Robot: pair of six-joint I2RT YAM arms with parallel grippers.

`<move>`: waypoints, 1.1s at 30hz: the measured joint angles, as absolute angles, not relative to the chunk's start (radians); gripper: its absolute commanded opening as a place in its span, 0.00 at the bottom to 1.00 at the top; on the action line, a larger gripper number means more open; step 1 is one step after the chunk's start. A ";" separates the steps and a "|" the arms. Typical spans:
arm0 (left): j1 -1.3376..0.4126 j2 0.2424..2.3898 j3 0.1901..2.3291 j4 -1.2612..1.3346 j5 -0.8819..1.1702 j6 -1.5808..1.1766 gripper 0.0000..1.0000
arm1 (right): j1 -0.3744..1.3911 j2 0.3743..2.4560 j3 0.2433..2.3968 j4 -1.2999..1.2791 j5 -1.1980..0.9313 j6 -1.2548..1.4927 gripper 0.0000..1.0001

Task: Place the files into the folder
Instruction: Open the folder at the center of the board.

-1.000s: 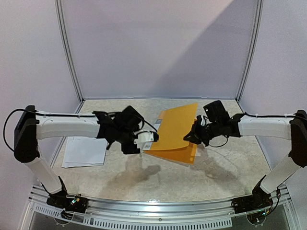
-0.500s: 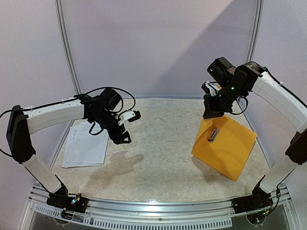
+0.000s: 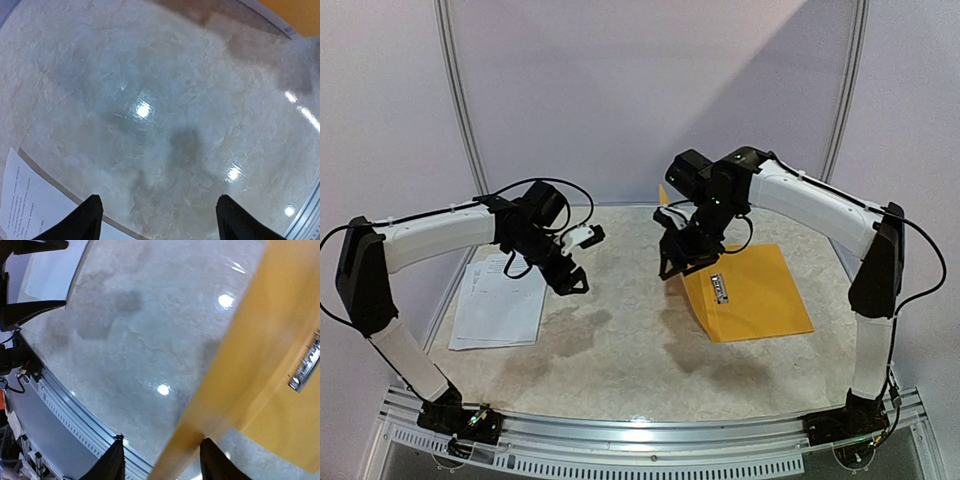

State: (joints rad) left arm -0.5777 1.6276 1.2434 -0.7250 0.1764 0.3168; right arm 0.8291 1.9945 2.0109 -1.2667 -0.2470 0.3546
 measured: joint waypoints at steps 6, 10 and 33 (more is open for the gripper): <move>-0.537 1.628 1.243 -0.717 0.176 0.317 0.81 | 0.840 2.041 1.963 -1.070 -0.360 0.382 0.74; -0.516 1.628 1.244 -0.717 0.175 0.316 0.81 | 0.840 2.056 1.917 -0.931 -0.456 0.415 0.75; -0.482 1.822 1.424 -0.789 0.320 0.167 0.93 | 0.583 1.862 1.419 -0.673 -0.301 0.604 0.58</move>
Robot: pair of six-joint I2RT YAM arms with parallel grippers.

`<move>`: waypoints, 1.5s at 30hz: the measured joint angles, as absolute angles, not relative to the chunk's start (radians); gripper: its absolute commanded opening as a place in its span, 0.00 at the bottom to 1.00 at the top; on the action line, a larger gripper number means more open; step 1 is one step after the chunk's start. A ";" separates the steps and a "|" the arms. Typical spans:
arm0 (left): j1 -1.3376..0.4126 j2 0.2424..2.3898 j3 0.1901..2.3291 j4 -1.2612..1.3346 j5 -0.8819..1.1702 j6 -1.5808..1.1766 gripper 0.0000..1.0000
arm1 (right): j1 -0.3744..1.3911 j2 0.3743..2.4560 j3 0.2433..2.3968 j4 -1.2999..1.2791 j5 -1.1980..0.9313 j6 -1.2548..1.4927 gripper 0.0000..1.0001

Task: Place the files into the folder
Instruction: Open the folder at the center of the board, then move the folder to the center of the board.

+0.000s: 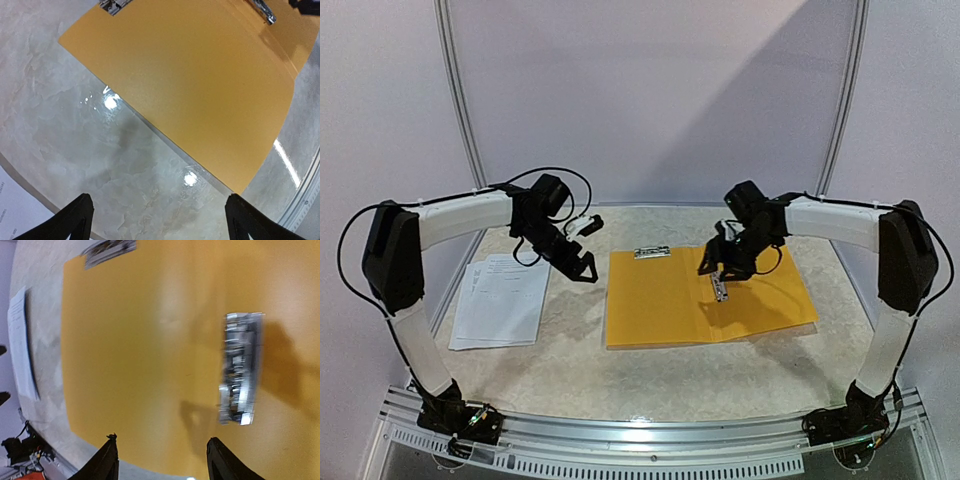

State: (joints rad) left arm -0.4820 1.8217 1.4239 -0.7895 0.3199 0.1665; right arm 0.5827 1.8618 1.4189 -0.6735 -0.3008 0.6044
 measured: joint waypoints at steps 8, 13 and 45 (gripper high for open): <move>-0.483 1.864 1.417 -0.787 0.326 0.159 0.91 | 0.492 1.840 1.370 -0.645 -0.231 0.629 0.40; -0.491 1.895 1.406 -0.784 0.323 0.156 0.92 | 0.499 1.883 1.352 -0.620 -0.234 0.631 0.36; -0.503 1.894 1.403 -0.783 0.266 0.169 0.92 | 0.518 2.058 1.431 -0.619 -0.240 0.458 0.11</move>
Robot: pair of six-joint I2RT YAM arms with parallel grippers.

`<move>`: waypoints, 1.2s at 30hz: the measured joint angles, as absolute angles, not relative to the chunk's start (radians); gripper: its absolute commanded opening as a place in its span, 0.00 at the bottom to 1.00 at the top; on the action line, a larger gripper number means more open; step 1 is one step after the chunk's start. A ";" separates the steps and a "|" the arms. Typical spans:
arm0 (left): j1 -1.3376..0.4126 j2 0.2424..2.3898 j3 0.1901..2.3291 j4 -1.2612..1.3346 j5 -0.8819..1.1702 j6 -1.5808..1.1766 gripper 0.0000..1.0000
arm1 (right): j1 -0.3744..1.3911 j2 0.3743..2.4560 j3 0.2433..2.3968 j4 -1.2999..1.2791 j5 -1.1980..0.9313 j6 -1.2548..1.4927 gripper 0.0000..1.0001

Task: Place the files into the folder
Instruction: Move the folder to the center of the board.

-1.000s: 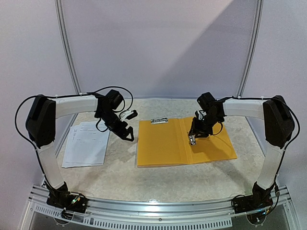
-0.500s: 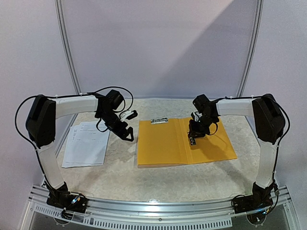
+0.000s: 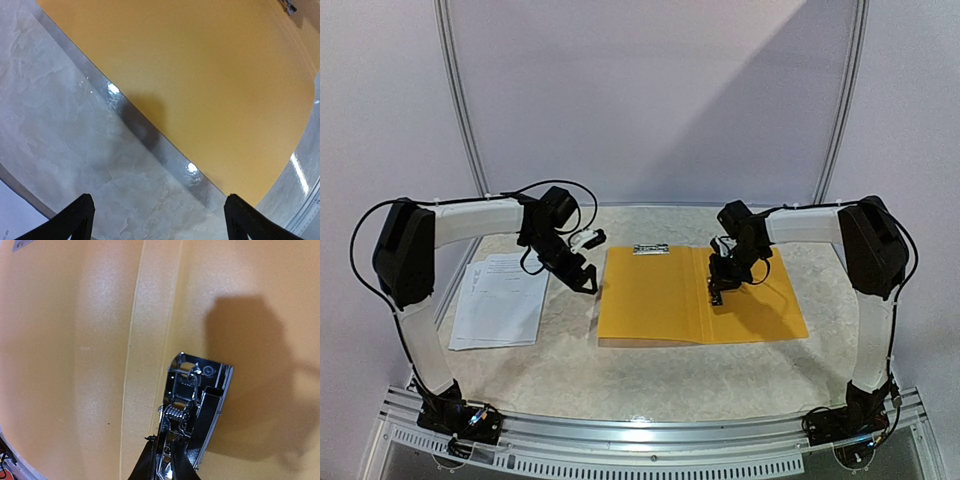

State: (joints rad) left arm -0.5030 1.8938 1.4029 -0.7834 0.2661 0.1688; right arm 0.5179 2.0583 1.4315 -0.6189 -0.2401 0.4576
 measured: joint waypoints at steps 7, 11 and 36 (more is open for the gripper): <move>-0.503 1.875 1.395 -0.784 0.265 0.171 0.92 | 0.582 2.061 1.433 -0.612 -0.246 0.408 0.10; -0.503 1.871 1.389 -0.781 0.272 0.171 0.92 | 0.630 2.058 1.420 -0.592 -0.250 0.388 0.09; -0.505 1.879 1.357 -0.773 0.137 0.210 0.82 | 0.707 1.881 1.247 -0.628 -0.262 0.428 0.39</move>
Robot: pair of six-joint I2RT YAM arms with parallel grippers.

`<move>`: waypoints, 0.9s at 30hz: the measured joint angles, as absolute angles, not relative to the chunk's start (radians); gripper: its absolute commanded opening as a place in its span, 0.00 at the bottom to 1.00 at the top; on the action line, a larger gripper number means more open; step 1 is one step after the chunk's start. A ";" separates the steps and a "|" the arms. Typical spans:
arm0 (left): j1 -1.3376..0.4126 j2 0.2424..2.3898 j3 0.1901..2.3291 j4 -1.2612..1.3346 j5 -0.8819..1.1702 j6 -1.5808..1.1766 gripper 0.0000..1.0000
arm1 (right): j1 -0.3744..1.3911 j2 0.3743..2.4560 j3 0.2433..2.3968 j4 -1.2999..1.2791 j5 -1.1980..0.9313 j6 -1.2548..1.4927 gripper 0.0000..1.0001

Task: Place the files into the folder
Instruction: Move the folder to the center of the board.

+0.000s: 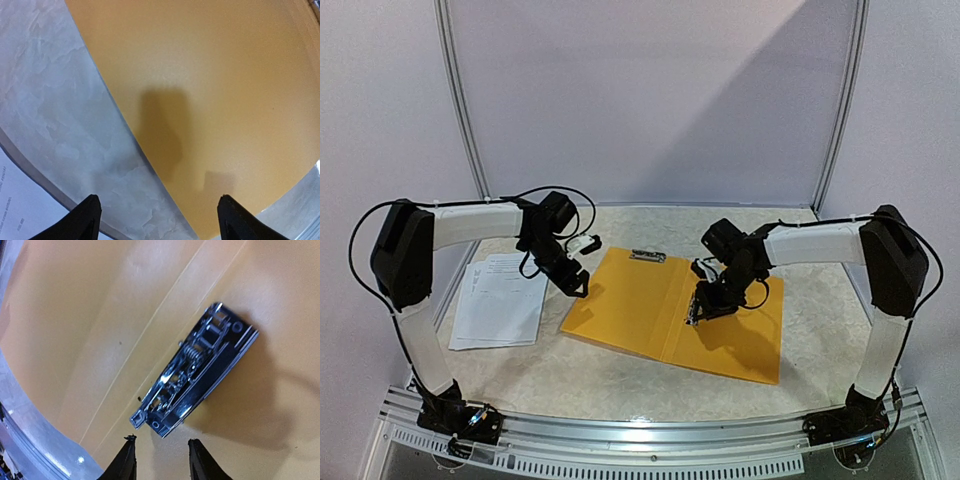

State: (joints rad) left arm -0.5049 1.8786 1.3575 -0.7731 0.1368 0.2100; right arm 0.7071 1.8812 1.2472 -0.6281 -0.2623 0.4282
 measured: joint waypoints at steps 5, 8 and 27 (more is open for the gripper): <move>-0.504 1.879 1.347 -0.773 0.119 0.220 0.84 | 0.733 1.878 1.329 -0.633 -0.107 0.556 0.51; -0.504 1.879 1.347 -0.772 0.119 0.224 0.84 | 0.781 1.900 1.402 -0.675 0.013 0.607 0.53; -0.504 1.879 1.347 -0.772 0.142 0.228 0.86 | 0.858 2.129 1.566 -0.782 0.223 0.625 0.20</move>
